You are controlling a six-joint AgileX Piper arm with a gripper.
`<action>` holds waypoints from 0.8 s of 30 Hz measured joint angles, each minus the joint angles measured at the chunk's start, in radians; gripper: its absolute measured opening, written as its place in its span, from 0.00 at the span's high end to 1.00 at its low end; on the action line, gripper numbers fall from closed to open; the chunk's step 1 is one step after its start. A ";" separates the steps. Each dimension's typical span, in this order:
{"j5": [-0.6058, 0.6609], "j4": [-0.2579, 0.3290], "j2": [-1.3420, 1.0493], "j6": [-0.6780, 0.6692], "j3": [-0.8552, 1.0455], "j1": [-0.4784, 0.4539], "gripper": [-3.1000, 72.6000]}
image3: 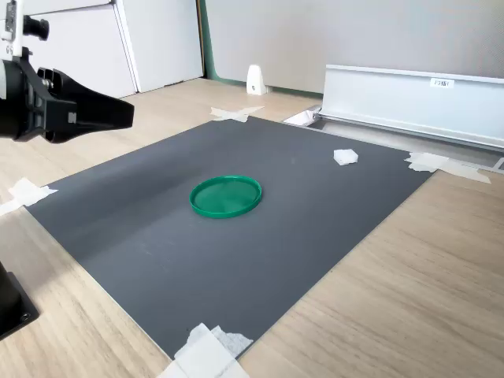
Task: Grasp a white terminal and put it on the green lid.
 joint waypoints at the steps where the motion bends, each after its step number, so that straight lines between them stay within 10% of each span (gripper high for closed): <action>1: 0.000 0.000 0.000 0.000 0.000 0.000 0.97; 24: 0.037 -0.003 0.000 -0.002 -0.041 0.000 0.97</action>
